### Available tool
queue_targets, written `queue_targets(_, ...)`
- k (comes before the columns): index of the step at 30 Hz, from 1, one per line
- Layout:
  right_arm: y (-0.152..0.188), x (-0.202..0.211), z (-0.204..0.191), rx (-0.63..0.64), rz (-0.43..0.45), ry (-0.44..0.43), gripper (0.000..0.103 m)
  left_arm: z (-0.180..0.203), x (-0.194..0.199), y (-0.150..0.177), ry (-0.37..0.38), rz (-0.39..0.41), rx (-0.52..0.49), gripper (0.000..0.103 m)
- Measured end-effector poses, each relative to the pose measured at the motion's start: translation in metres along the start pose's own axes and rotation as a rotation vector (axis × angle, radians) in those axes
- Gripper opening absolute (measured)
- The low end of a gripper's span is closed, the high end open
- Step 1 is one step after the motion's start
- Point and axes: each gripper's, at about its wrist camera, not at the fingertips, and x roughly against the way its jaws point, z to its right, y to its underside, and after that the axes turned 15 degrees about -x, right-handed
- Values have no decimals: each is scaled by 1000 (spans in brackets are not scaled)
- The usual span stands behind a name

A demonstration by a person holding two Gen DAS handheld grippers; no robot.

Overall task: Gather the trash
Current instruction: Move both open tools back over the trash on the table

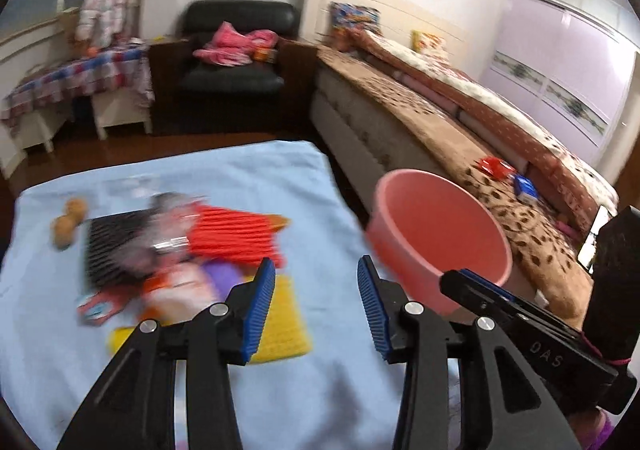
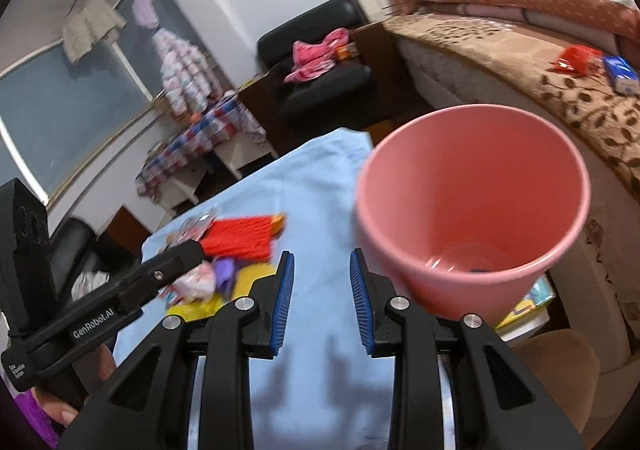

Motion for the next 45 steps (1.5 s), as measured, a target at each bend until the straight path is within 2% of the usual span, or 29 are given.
queue_targets(2, 11, -4, -15, 47, -35, -7, 29, -11, 16, 12, -71, 20, 3, 42)
queue_targets(4, 21, -5, -26, 81, -56, -18, 29, -19, 27, 21, -109, 26, 9, 42)
queue_targets(13, 45, 11, -62, 170, -77, -79, 29, -56, 73, 48, -178, 62, 126, 43)
queue_targets(14, 48, 13, -66, 184, -80, -86, 30, -59, 78, 51, -180, 67, 138, 43)
queue_targets(16, 53, 16, -75, 213, -96, -107, 39, -61, 84, 55, -173, 69, 156, 47)
queue_targets(17, 54, 18, -78, 221, -99, -125, 47, -60, 86, 57, -167, 70, 161, 48)
queue_targets(18, 54, 20, -79, 226, -97, -133, 48, -59, 89, 59, -158, 71, 159, 49)
queue_targets(22, 55, 27, -86, 239, -77, -147, 48, -52, 93, 60, -139, 78, 134, 62)
queue_targets(27, 54, 27, -89, 248, -61, -144, 48, -52, 92, 59, -140, 75, 131, 63)
queue_targets(30, 53, 23, -89, 249, -61, -150, 48, -54, 87, 59, -135, 54, 134, 69)
queue_targets(32, 52, 13, -89, 252, -93, -150, 49, -55, 80, 58, -151, 23, 132, 69)
queue_targets(35, 52, -3, -89, 257, -154, -151, 48, -63, 69, 59, -118, 5, 154, 69)
queue_targets(37, 51, -9, -88, 258, -167, -154, 48, -69, 62, 61, -112, -10, 176, 68)
queue_targets(40, 46, -18, -83, 246, -173, -156, 48, -79, 56, 57, -90, 10, 191, 68)
queue_targets(45, 36, -33, -73, 246, -182, -147, 48, -86, 41, 36, -72, -6, 126, 68)
